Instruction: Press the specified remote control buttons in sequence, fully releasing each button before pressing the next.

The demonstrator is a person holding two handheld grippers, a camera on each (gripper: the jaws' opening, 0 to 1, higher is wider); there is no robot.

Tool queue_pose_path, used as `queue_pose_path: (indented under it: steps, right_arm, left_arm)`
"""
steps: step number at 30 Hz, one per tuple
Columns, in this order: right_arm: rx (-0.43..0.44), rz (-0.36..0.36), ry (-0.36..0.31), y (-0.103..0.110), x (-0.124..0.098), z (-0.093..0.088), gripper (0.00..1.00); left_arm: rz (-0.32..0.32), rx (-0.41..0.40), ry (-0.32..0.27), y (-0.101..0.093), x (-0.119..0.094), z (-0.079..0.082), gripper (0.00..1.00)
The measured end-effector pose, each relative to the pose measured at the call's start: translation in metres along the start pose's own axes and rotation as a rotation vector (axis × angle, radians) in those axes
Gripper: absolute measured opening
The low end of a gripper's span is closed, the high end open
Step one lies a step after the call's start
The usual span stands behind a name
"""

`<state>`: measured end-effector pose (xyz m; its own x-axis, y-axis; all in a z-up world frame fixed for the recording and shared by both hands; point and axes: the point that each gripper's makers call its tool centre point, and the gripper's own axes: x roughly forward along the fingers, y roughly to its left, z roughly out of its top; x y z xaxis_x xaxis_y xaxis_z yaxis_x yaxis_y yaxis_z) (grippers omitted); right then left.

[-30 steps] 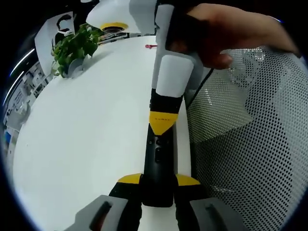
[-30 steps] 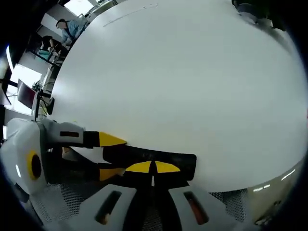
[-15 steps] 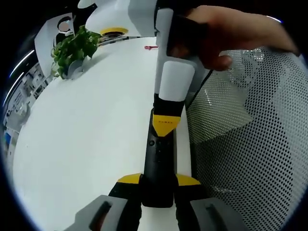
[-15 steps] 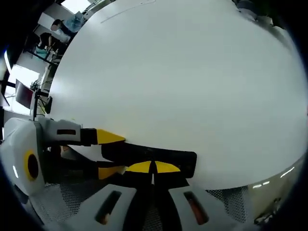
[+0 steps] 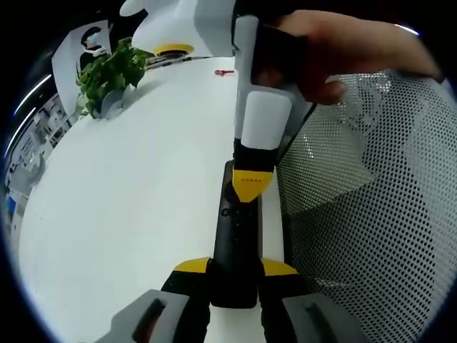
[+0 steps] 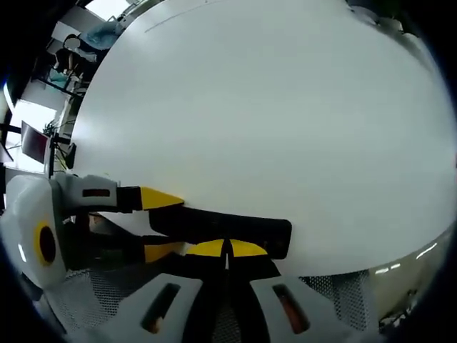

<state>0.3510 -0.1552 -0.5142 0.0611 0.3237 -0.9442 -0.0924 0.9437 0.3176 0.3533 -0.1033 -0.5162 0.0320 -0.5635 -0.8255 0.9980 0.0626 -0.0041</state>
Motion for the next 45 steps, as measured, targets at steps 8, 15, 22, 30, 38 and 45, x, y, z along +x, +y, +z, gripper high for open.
queue_pose_path:
  steps: [8,15,22,30,38,45]
  right_arm:
    - [-0.021,-0.015,0.001,-0.0008,0.0009,0.0008,0.00]
    - [0.051,0.045,-0.006,-0.0027,0.0008,0.0009,0.00]
    - [0.105,0.083,0.009,-0.0008,-0.0016,-0.0011,0.00]
    - [0.053,0.036,-0.006,-0.0021,-0.0044,0.0003,0.00]
    - [0.024,0.034,0.002,-0.0003,-0.0006,0.0020,0.00]
    - [-0.001,0.008,-0.012,-0.0011,0.0007,0.0027,0.00]
  left_arm:
    - [-0.002,0.004,0.001,0.0000,0.0001,0.0003,0.25]
    - [-0.002,0.009,0.007,-0.0001,0.0003,0.0004,0.25]
    - [-0.002,0.004,-0.001,0.0000,0.0003,0.0002,0.25]
    - [-0.003,0.005,-0.001,-0.0001,-0.0001,0.0004,0.25]
    - [-0.003,0.008,0.001,-0.0001,-0.0001,0.0004,0.25]
    - [-0.004,0.010,0.005,-0.0001,0.0002,0.0005,0.25]
